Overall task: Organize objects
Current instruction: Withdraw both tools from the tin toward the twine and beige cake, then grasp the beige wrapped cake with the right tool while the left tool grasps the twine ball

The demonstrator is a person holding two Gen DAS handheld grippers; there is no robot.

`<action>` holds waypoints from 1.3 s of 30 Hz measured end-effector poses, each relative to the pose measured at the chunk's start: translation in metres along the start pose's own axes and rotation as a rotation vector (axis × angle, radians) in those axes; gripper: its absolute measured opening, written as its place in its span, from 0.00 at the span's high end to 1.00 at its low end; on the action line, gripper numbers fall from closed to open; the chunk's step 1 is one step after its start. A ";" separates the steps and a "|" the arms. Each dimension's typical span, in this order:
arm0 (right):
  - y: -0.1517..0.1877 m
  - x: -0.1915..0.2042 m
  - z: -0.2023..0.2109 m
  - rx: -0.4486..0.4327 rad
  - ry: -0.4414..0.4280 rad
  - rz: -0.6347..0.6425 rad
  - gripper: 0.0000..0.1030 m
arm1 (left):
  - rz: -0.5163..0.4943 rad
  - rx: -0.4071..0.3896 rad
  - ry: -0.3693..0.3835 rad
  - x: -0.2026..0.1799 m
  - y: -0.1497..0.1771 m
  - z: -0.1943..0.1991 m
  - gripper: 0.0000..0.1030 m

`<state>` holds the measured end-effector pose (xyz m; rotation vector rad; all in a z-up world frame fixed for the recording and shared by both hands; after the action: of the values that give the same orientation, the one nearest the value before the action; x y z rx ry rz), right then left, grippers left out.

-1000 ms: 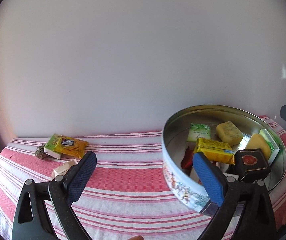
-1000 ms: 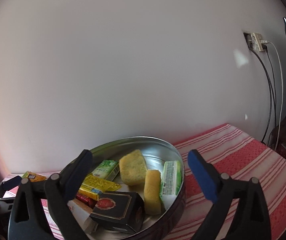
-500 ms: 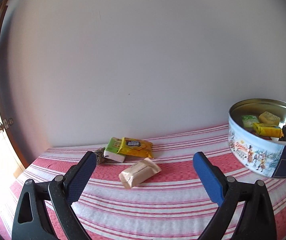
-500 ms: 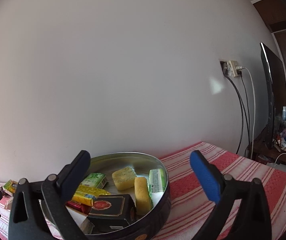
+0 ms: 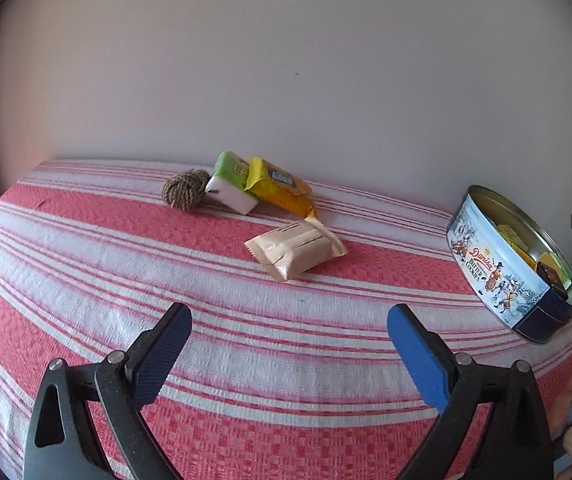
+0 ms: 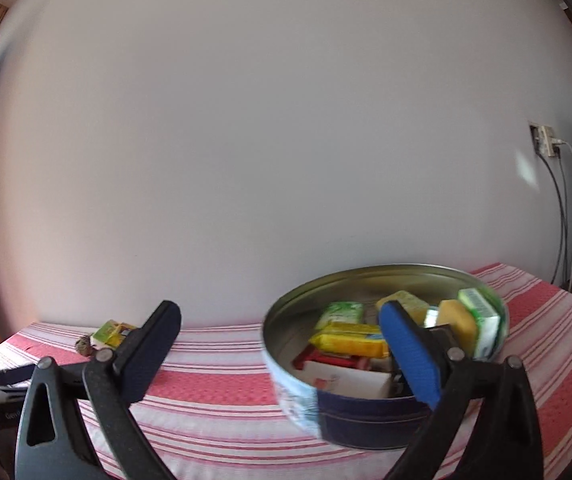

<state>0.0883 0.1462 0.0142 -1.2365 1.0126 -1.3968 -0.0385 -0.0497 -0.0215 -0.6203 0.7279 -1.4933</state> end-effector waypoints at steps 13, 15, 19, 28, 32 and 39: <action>0.034 0.099 -0.151 0.447 -0.259 0.003 0.02 | -0.043 -0.198 -0.431 0.086 -0.042 -0.020 0.03; 0.046 0.109 -0.177 0.559 -0.284 -0.011 0.04 | -0.009 -0.175 -0.424 0.097 -0.044 -0.023 0.03; 0.072 0.126 -0.211 0.721 -0.305 0.009 0.16 | 0.001 -0.167 -0.422 0.101 -0.045 -0.026 0.03; 0.077 0.121 -0.201 0.715 -0.343 0.022 0.77 | -0.058 -0.149 -0.375 0.091 -0.047 -0.032 0.03; 0.059 0.103 -0.174 0.538 -0.399 -0.022 0.77 | -0.064 -0.129 -0.328 0.084 -0.053 -0.042 0.03; 0.051 0.092 -0.157 0.404 -0.361 -0.007 0.77 | -0.193 -0.065 -0.302 0.046 -0.083 -0.097 0.03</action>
<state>-0.0605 0.0443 -0.0404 -1.1315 0.4508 -1.2473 -0.1685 -0.0891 -0.0235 -0.9645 0.4941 -1.5119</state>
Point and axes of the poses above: each gripper's, at about its wrist camera, not at the fingertips, and z roughly against the way its jaws point, x to its left, y to its underside, the point moved 1 cm from there along -z, roughly the way its jaws point, and after that the axes turned 13 degrees about -y, right-handed, at the moved point
